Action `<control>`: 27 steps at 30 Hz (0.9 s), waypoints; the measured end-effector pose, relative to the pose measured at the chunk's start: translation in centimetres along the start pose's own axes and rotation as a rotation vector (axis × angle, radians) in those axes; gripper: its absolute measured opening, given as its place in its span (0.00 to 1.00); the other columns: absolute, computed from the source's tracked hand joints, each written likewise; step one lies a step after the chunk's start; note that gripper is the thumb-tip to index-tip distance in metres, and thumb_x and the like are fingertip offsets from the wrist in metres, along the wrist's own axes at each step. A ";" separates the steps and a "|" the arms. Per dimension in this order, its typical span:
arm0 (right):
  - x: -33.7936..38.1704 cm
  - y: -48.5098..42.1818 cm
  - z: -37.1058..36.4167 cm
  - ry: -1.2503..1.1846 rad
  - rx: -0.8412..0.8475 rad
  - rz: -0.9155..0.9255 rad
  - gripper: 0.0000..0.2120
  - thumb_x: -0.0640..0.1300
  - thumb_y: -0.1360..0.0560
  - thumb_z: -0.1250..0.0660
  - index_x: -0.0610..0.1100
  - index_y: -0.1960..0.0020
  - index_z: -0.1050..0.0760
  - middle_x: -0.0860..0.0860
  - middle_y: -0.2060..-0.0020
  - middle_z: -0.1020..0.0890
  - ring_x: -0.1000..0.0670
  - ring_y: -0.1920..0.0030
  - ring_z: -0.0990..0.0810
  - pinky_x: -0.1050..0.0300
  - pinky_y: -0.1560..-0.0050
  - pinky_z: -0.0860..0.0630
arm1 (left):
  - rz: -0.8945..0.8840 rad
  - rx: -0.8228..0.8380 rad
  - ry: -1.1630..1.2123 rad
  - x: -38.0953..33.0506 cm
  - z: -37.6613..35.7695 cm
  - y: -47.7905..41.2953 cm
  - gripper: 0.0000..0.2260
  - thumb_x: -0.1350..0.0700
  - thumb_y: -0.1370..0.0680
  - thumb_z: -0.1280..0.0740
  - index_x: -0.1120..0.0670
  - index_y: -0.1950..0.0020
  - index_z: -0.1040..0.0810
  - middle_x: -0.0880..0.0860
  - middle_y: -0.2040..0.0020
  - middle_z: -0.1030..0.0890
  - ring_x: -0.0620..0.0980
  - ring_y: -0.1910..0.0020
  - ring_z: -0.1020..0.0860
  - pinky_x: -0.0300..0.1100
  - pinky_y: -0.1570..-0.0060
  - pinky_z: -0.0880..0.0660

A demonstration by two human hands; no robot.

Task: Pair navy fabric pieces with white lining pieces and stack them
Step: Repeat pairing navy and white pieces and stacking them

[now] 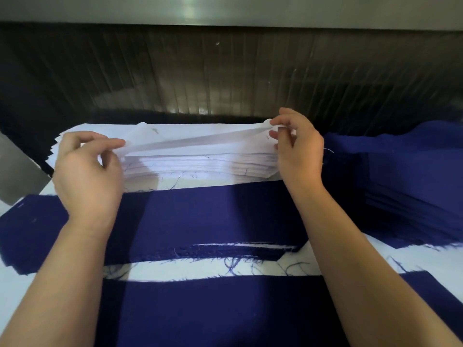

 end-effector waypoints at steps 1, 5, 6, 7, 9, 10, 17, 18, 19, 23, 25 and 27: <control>0.0 0.0 0.0 -0.010 -0.002 -0.012 0.12 0.36 0.21 0.42 0.51 0.54 0.26 0.56 0.40 0.26 0.53 0.47 0.21 0.52 0.43 0.23 | 0.000 0.009 -0.004 0.1 -0.1 0.0 0.14 0.67 0.23 0.40 0.56 0.48 0.16 0.39 0.55 0.31 0.21 0.58 0.33 0.24 0.58 0.34; -0.1 0.0 0.1 -0.014 -0.009 -0.034 0.13 0.36 0.20 0.45 0.51 0.54 0.27 0.60 0.48 0.26 0.56 0.48 0.22 0.54 0.44 0.23 | 0.040 0.048 -0.005 0.3 -0.2 0.0 0.16 0.72 0.27 0.41 0.57 0.54 0.16 0.36 0.57 0.30 0.22 0.56 0.32 0.16 0.56 0.39; -0.2 -0.1 0.1 -0.007 -0.007 -0.041 0.13 0.37 0.20 0.45 0.51 0.54 0.27 0.60 0.49 0.26 0.56 0.47 0.22 0.55 0.44 0.24 | 0.049 0.050 -0.004 0.3 -0.2 0.0 0.16 0.72 0.28 0.40 0.57 0.54 0.16 0.37 0.58 0.30 0.22 0.56 0.31 0.16 0.56 0.39; -0.2 -0.1 0.2 0.003 -0.004 -0.043 0.13 0.36 0.20 0.45 0.51 0.54 0.27 0.59 0.49 0.26 0.55 0.47 0.23 0.59 0.44 0.25 | 0.053 0.050 -0.002 0.3 -0.1 0.0 0.16 0.72 0.28 0.40 0.57 0.55 0.16 0.37 0.58 0.30 0.23 0.57 0.31 0.16 0.56 0.39; -0.2 -0.1 0.3 0.024 0.000 -0.038 0.14 0.36 0.20 0.46 0.51 0.55 0.28 0.59 0.48 0.25 0.57 0.45 0.25 0.74 0.46 0.31 | 0.054 0.048 0.008 0.3 0.0 -0.1 0.15 0.70 0.28 0.39 0.56 0.55 0.16 0.37 0.58 0.29 0.26 0.57 0.29 0.19 0.55 0.36; -0.2 -0.1 0.4 0.028 0.000 -0.040 0.14 0.35 0.21 0.46 0.51 0.55 0.28 0.58 0.48 0.25 0.58 0.45 0.27 0.80 0.49 0.35 | 0.045 0.047 0.019 0.2 0.1 -0.2 0.14 0.68 0.28 0.38 0.55 0.55 0.16 0.37 0.58 0.29 0.29 0.57 0.28 0.22 0.53 0.33; -0.7 -0.3 0.4 0.084 0.042 -0.079 0.11 0.35 0.23 0.40 0.50 0.53 0.28 0.56 0.45 0.24 0.59 0.47 0.28 0.79 0.57 0.37 | -0.017 0.044 0.061 -1.8 1.4 -0.5 0.11 0.55 0.25 0.36 0.52 0.47 0.17 0.40 0.51 0.27 0.50 0.45 0.24 0.50 0.42 0.27; -0.7 -0.3 0.3 0.096 0.048 -0.080 0.11 0.35 0.23 0.40 0.51 0.52 0.28 0.55 0.44 0.24 0.59 0.48 0.29 0.80 0.58 0.37 | -0.026 0.039 0.054 -1.9 1.5 -0.5 0.10 0.57 0.24 0.36 0.53 0.47 0.17 0.43 0.48 0.25 0.51 0.44 0.24 0.51 0.41 0.27; -0.8 -0.3 0.3 0.106 0.054 -0.080 0.10 0.36 0.23 0.39 0.51 0.51 0.27 0.55 0.44 0.24 0.59 0.48 0.29 0.80 0.58 0.37 | -0.034 0.036 0.045 -1.8 1.5 -0.5 0.10 0.59 0.24 0.36 0.54 0.48 0.17 0.47 0.46 0.24 0.51 0.44 0.24 0.50 0.40 0.27; -1.1 -0.3 0.0 0.141 0.100 -0.080 0.09 0.38 0.23 0.38 0.48 0.45 0.24 0.59 0.50 0.27 0.59 0.48 0.29 0.72 0.50 0.34 | -0.015 0.060 0.028 -1.2 1.2 -0.8 0.11 0.65 0.25 0.38 0.55 0.54 0.17 0.51 0.47 0.20 0.46 0.48 0.23 0.49 0.41 0.26; -1.3 -0.3 -0.3 0.151 0.131 -0.093 0.10 0.39 0.23 0.38 0.47 0.43 0.24 0.58 0.51 0.26 0.58 0.49 0.28 0.69 0.49 0.34 | 0.010 0.075 0.047 -0.7 0.9 -0.8 0.13 0.66 0.26 0.40 0.52 0.58 0.19 0.48 0.51 0.20 0.41 0.57 0.23 0.49 0.47 0.24; -1.5 -0.3 -0.5 0.151 0.150 -0.105 0.10 0.39 0.23 0.38 0.46 0.43 0.24 0.58 0.51 0.26 0.57 0.49 0.27 0.67 0.48 0.33 | 0.065 0.099 0.066 0.1 0.5 -1.0 0.15 0.64 0.26 0.43 0.51 0.61 0.19 0.45 0.56 0.20 0.40 0.65 0.22 0.44 0.60 0.27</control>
Point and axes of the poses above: each hand's wrist, its own y-axis away from the middle knuckle, its own z-axis out of the back of the hand, x = y × z, the point moved 7 cm from there along -y, towards the middle knuckle
